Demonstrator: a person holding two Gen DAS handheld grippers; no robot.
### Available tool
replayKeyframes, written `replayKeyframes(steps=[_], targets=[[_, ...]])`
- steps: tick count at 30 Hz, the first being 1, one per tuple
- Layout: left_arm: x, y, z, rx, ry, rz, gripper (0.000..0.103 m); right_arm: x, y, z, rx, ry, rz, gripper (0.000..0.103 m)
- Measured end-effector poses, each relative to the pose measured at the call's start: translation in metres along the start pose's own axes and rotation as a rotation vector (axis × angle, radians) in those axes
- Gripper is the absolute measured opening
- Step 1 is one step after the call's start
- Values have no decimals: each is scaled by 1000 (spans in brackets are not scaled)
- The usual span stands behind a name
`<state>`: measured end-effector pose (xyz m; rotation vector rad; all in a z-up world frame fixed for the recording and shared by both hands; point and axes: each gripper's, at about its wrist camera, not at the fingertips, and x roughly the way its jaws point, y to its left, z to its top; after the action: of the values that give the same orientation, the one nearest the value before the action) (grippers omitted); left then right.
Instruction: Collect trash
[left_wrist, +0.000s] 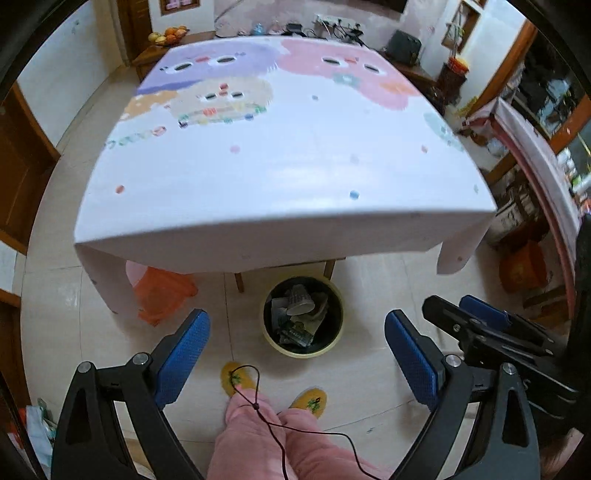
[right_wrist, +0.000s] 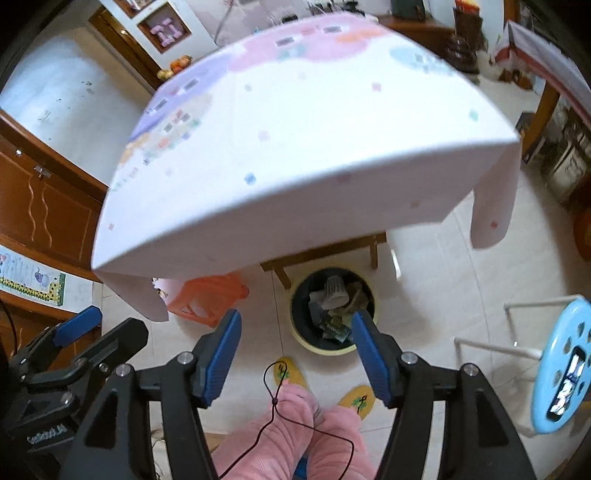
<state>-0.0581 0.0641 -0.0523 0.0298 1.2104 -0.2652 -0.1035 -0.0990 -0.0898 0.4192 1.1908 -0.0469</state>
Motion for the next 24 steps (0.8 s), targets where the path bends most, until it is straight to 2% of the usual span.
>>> replayKeyframes(steps=[3, 8, 12, 16, 24], targets=[[-20, -2, 7, -19, -33, 12, 95, -27, 8, 9, -28, -35, -5, 63], [-47, -11, 15, -14, -99, 87, 95, -60, 15, 18, -64, -91, -22, 63], [-66, -10, 21, -43, -149, 111, 95, -82, 20, 24, -80, -132, -26, 64], [-78, -11, 23, -72, -189, 119, 95, -96, 27, 27, -99, -167, -33, 64], [-84, -19, 24, -70, -214, 134, 95, -110, 36, 33, -130, -214, -43, 64]])
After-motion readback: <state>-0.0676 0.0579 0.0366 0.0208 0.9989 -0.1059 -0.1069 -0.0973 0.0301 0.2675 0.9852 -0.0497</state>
